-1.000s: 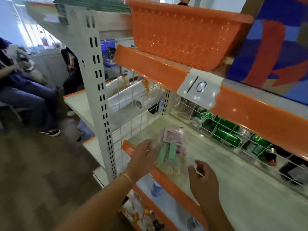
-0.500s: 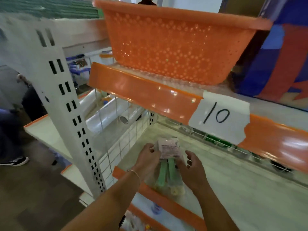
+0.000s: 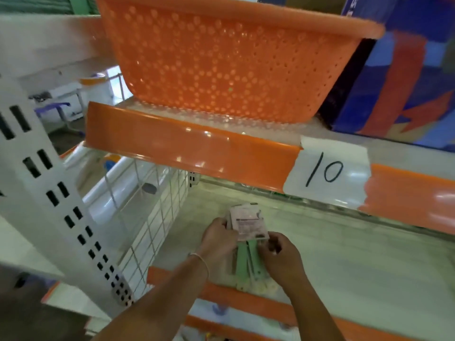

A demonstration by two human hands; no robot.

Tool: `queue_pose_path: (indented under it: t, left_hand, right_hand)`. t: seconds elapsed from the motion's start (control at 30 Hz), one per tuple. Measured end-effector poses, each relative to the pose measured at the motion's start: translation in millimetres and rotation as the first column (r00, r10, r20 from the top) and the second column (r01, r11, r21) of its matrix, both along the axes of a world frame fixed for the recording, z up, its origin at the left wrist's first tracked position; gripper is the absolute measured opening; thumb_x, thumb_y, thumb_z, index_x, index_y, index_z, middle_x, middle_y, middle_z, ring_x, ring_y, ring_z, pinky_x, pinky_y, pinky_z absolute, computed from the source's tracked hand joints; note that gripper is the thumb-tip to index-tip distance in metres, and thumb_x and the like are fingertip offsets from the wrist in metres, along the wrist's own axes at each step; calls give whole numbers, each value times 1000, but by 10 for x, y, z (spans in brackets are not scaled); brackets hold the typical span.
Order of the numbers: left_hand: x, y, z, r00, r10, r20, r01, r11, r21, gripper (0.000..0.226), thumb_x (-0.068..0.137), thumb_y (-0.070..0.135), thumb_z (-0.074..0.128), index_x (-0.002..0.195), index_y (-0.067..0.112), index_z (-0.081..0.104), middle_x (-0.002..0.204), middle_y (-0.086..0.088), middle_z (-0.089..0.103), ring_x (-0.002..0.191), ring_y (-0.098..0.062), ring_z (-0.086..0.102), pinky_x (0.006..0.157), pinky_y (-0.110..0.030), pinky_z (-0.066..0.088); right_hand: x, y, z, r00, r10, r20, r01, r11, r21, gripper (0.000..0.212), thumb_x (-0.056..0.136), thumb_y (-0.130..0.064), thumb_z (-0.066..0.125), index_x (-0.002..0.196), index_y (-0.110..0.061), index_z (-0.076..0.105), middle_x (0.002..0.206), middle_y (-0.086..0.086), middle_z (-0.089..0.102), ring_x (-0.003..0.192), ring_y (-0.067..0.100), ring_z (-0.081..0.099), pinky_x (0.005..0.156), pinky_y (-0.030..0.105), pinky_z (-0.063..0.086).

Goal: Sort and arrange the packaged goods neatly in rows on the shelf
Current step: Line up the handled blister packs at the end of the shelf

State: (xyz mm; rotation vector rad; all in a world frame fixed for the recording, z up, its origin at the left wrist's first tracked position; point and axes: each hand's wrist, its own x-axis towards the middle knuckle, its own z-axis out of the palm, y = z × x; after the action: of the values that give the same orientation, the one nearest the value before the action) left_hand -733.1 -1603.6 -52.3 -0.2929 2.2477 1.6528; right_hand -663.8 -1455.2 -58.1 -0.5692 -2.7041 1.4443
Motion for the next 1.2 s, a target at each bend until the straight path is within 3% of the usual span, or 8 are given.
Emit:
queue_pose_path:
  t: [0.17,0.33,0.6,0.77,0.87,1.0,1.1,1.2]
  left_hand:
    - [148,574,-23,996,-88,-6,88,996,-14,17,84,17,53,99,24,59,92,5,65,81,-13,63,62,-26,55]
    - [376,1212,24,989,-150,2,150,988,39,19,87,13,55,86,31,50,101,1,63,97,-23,62,85,-39,56]
    - [555,1828,29,981,-194,-26,195,980,36,16,86,13,60,86,28,53,95,4,64,92,-20,65,81,-40,58]
    - [611,1914,45,980,-190,-54,189,982,-27,20,85,15,62,83,31,51,96,4,64,92,-20,65,82,-39,58]
    - [635,1874,48,971,-216,-107,208,975,-80,22,87,16,60,74,32,54,83,14,61,84,-13,64,78,-30,57]
    - [665,1773,43,979,-170,-111,165,985,-57,10,86,25,65,95,25,60,91,9,63,79,-8,63,62,-23,53]
    - [648,1690,29,982,-124,-141,115,991,-69,12,84,24,67,94,28,61,97,8,62,87,-12,62,72,-29,56]
    - [632,1604,69,974,-122,-189,105,990,-99,5,86,23,63,86,28,65,90,7,67,82,-11,64,75,-30,58]
  right_hand:
    - [257,502,29,995,-97,20,98,995,-8,23,88,-24,63,107,-36,56,91,-17,63,83,2,60,70,25,47]
    - [515,1066,49,987,-159,22,159,987,18,20,89,-27,62,107,-34,56,91,-15,63,83,4,59,70,24,45]
    - [732,1658,68,985,-172,-2,171,983,64,18,90,-23,61,101,-37,54,84,-15,62,76,3,57,61,20,42]
    - [739,1792,43,993,-117,-9,117,988,99,15,91,-22,60,99,-34,60,81,-11,64,74,6,58,61,20,43]
    - [709,1800,23,991,-132,-21,133,984,119,15,88,-23,63,102,-28,65,84,-8,65,75,10,60,63,22,43]
    - [624,1758,41,986,-162,-41,167,974,151,13,85,-29,64,98,-27,64,82,-9,64,68,3,55,57,18,40]
    - [584,1718,77,982,-186,-43,190,971,145,26,82,-35,70,106,-26,63,83,-9,65,71,7,58,57,19,40]
    - [574,1688,134,978,-205,-24,207,970,124,42,79,-34,74,117,-22,60,99,-3,70,77,13,59,68,25,41]
